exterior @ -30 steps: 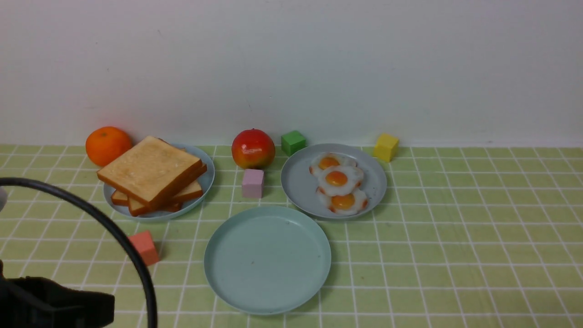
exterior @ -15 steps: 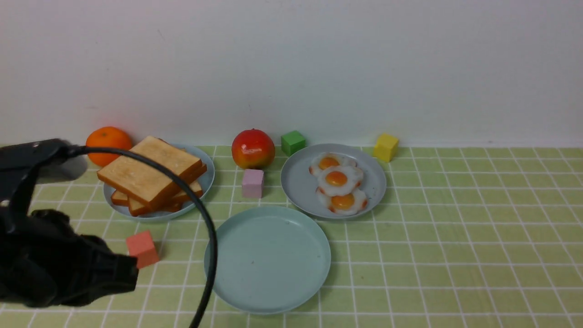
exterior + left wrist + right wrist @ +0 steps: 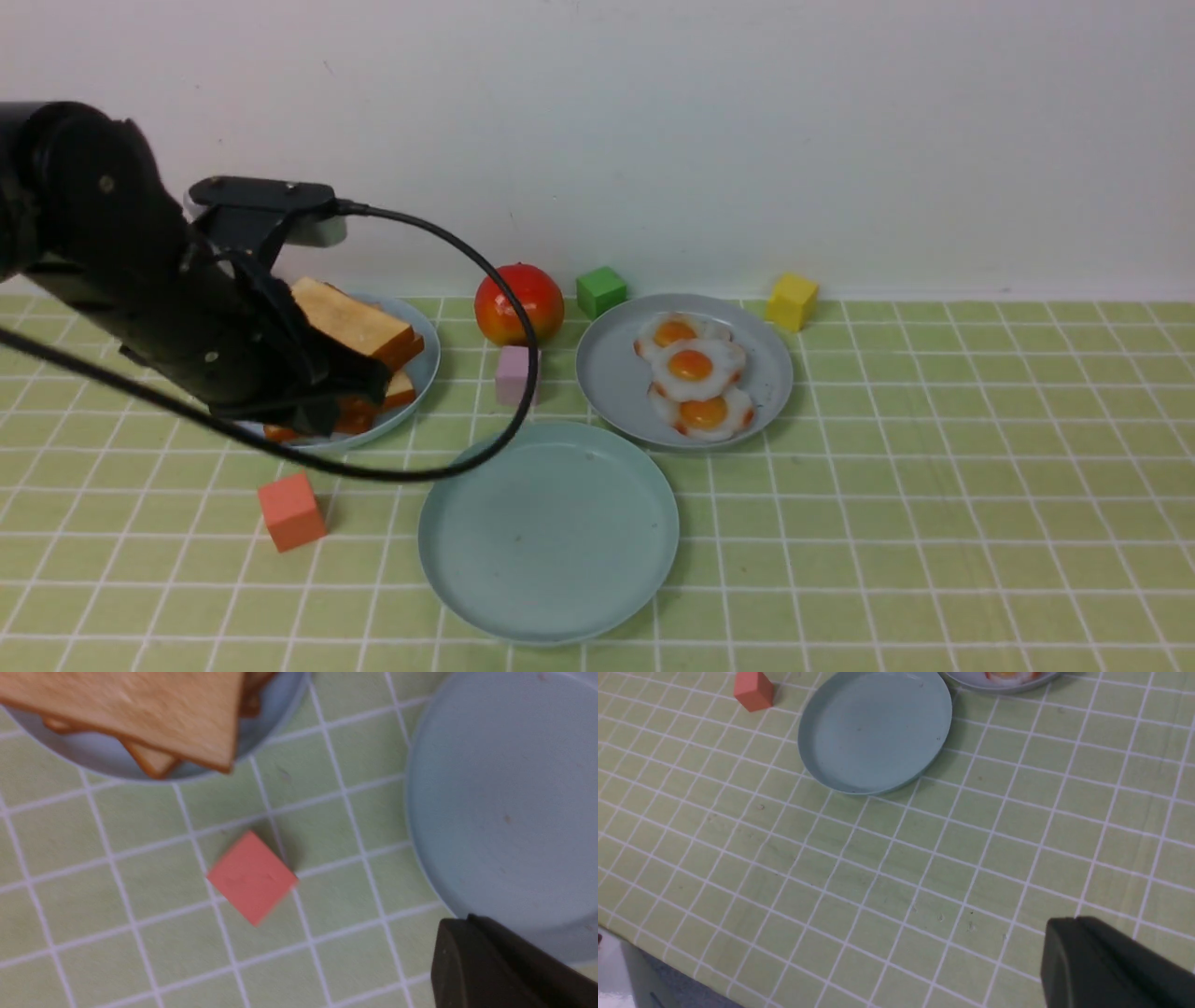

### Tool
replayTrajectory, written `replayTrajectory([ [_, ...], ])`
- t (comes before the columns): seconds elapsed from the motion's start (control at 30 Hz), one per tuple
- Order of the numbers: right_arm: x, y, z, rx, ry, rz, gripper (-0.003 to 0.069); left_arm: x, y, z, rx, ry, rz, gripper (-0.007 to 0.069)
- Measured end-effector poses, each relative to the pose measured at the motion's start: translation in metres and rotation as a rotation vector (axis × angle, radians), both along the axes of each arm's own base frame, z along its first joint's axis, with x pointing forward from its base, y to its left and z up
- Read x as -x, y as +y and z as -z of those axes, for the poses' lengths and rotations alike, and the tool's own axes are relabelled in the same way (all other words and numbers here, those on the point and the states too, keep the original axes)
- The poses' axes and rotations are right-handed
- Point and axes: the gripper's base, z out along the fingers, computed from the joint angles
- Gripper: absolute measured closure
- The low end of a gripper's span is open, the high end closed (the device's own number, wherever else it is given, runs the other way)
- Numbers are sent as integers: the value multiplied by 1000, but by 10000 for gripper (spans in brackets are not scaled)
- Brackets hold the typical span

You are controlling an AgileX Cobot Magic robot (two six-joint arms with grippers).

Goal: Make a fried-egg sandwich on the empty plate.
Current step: Use the left arm to grab a slice of bread

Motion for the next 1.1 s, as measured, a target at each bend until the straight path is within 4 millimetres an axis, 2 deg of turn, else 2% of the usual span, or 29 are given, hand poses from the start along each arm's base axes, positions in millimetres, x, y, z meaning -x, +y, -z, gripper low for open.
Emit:
replayTrajectory([
  [0.13,0,-1,1,16,2,-2,652,-27,3,4,-54,-16,3,637],
  [0.2,1,-1,1,21,-2,-2,650,-44,3,5,-113,-34,34,606],
  [0.33,3,-2,0,19,-12,-2,648,-60,2,12,-191,-51,126,461],
  [0.37,3,-2,0,20,-13,-2,648,-61,2,13,-193,-51,131,452],
  [0.4,3,-2,0,21,-13,-1,648,-64,2,19,-216,-53,168,375],
  [0.5,3,-2,0,23,-13,-1,645,-69,1,30,-243,-45,216,256],
  [0.63,3,-2,0,23,-13,-1,645,-79,0,46,-275,-64,252,165],
  [0.77,3,-2,0,23,-13,-1,642,-88,1,58,-320,-86,278,157],
  [0.97,3,-2,0,23,-13,-1,637,-92,1,72,-342,-66,295,211],
  [1.03,3,-2,0,23,-13,-1,635,-92,1,71,-346,-68,296,262],
  [1.1,3,-2,0,23,-13,-1,634,-92,2,71,-351,-70,298,355],
])
